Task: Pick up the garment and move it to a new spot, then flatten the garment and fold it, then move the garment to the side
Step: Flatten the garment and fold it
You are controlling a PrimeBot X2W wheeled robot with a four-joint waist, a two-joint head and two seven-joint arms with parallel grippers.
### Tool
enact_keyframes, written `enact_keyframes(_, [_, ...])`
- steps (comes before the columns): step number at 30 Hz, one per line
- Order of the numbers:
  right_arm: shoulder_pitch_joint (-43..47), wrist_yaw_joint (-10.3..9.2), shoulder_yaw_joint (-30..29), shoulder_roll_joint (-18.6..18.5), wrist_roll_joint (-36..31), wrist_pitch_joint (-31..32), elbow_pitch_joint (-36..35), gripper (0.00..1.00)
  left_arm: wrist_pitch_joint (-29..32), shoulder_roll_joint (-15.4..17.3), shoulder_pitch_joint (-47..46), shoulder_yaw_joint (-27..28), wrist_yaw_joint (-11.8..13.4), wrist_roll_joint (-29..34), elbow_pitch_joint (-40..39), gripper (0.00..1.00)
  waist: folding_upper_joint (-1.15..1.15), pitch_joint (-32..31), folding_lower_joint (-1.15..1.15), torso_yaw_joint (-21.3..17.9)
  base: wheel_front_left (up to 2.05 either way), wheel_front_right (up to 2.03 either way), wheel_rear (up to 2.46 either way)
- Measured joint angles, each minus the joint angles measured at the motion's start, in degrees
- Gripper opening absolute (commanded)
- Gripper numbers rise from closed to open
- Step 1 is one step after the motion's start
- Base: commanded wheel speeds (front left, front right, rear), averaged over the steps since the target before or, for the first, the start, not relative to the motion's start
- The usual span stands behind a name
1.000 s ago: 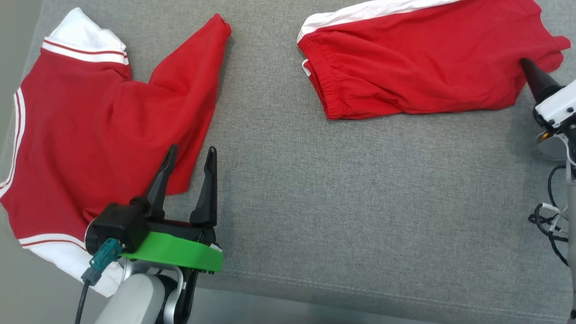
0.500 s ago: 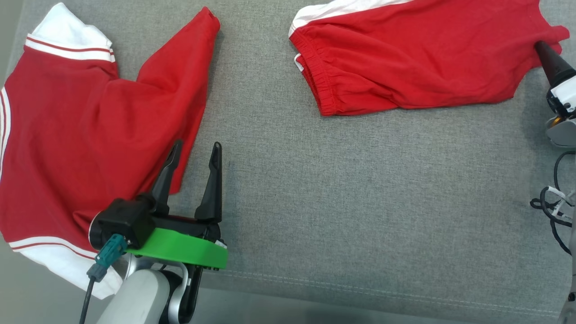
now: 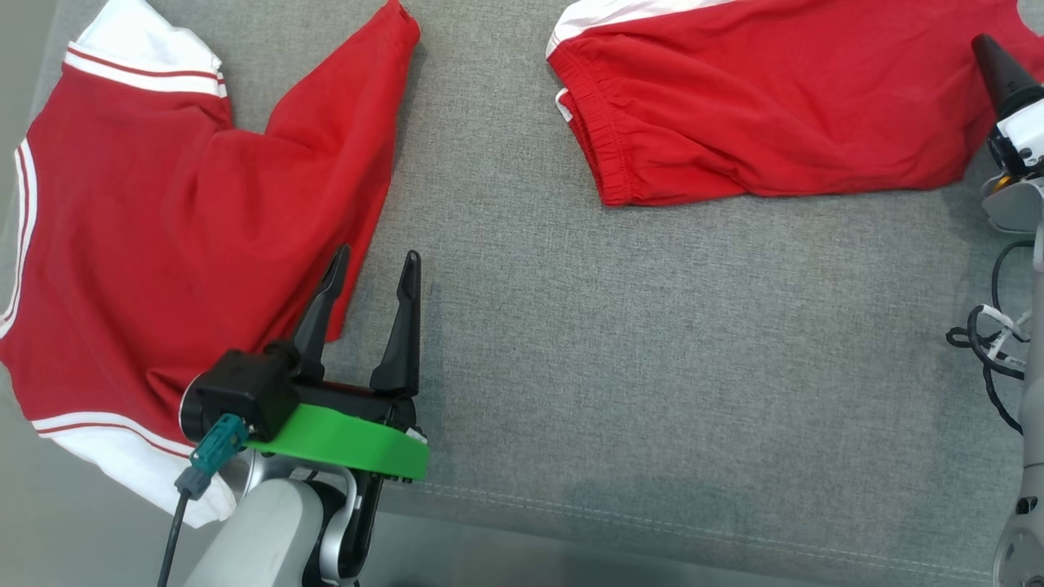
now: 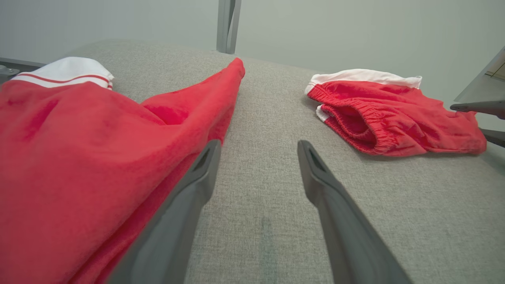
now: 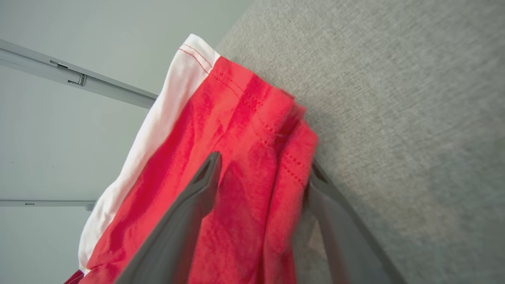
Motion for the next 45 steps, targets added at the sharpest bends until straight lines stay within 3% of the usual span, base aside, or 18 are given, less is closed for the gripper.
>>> enact_keyframes(1, [-0.19, 0.00, 0.02, 0.05, -0.31, -0.08, 0.15, 0.38, 0.00, -0.10, -0.01, 0.02, 0.01, 0.00, 0.12, 1.00, 0.00, 0.01, 0.00, 0.09, 0.00, 0.00, 0.00])
enact_keyframes(2, [-0.40, 0.00, 0.15, 0.05, -0.65, -0.46, 0.22, 0.02, 0.00, -0.15, -0.02, 0.02, 0.00, 0.00, 0.21, 1.00, 0.00, 0.02, 0.00, 0.17, 0.00, 0.00, 0.00])
enact_keyframes(3, [-0.60, 0.00, 0.22, 0.08, -1.01, -0.81, 0.35, 0.00, 0.00, -0.20, -0.03, 0.07, 0.00, 0.00, 0.30, 1.00, 0.00, 0.02, 0.00, 0.25, 0.00, 0.00, 0.00])
enact_keyframes(14, [-0.62, 0.00, -1.21, 0.03, -1.47, -3.88, 2.89, 0.00, -0.01, -0.31, -0.11, 1.56, 0.01, -0.01, 1.25, 1.00, 0.00, -0.82, 0.00, -0.14, 0.00, 0.00, 0.00])
enact_keyframes(29, [2.34, 0.12, -6.11, -0.58, 0.92, -7.47, 4.27, 0.00, -0.01, -0.27, 0.02, 2.94, 0.01, -0.01, 2.03, 1.00, 0.00, -3.44, 0.00, -3.68, 0.00, 0.00, 0.00])
enact_keyframes(40, [7.49, 0.11, -13.23, -6.47, 2.23, -9.61, 2.87, 0.00, -0.01, -0.34, 0.16, 3.09, 0.01, -0.01, 1.79, 1.00, 0.00, -5.27, 0.00, -6.84, 0.00, 0.00, 0.00])
enact_keyframes(45, [7.88, 0.80, -11.54, -7.45, 0.86, -9.83, 1.01, 0.00, -0.01, -0.57, 0.36, 2.79, -0.01, -0.09, 1.82, 1.00, 0.00, -5.52, 0.00, -6.99, 0.00, 0.00, 0.00])
